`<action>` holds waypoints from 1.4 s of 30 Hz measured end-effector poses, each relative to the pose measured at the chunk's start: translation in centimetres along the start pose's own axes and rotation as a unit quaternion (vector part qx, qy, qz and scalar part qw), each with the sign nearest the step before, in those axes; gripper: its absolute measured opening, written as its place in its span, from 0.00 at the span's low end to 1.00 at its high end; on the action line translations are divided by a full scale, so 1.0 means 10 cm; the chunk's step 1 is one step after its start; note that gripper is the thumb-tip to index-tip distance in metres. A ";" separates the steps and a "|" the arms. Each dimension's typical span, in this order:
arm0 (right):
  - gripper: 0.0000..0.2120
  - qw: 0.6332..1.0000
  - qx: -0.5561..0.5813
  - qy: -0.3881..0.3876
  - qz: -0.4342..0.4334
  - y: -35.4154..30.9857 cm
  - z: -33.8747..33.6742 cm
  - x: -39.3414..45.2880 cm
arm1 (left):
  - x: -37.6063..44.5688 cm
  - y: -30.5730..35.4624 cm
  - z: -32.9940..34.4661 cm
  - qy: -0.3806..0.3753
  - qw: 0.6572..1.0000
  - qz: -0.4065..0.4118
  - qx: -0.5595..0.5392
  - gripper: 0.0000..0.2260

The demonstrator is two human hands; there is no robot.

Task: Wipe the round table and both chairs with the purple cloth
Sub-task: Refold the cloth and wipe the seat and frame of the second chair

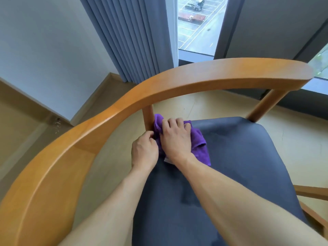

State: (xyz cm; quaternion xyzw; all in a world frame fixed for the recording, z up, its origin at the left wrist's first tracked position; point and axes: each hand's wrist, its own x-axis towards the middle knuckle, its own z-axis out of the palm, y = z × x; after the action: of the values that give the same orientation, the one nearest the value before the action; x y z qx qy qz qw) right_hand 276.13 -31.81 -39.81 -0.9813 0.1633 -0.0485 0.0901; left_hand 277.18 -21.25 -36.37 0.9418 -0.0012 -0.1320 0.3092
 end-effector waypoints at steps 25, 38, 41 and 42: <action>0.21 0.998 -0.055 0.001 -0.041 1.18 -0.33 -0.06 | 0.06 0.57 0.18 -0.140 0.879 0.100 0.446 0.38; 0.24 0.997 0.035 -0.067 -0.021 0.76 -0.42 -0.44 | 0.11 0.58 0.25 -0.174 0.856 0.099 0.477 0.48; 0.21 0.999 0.002 -0.039 -0.031 1.06 -0.45 -0.58 | 0.10 0.56 0.25 -0.174 0.861 0.074 0.472 0.51; 0.20 0.999 -0.010 -0.030 -0.010 1.30 -0.49 -0.55 | 0.11 0.56 0.25 -0.172 0.863 0.069 0.471 0.51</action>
State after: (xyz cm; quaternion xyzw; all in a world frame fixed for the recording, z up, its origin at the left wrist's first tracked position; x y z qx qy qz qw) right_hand 266.24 -42.87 -37.88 -0.9847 0.1513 -0.0179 0.0844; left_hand 278.05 -27.34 -35.28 0.9351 -0.1813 -0.2540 -0.1677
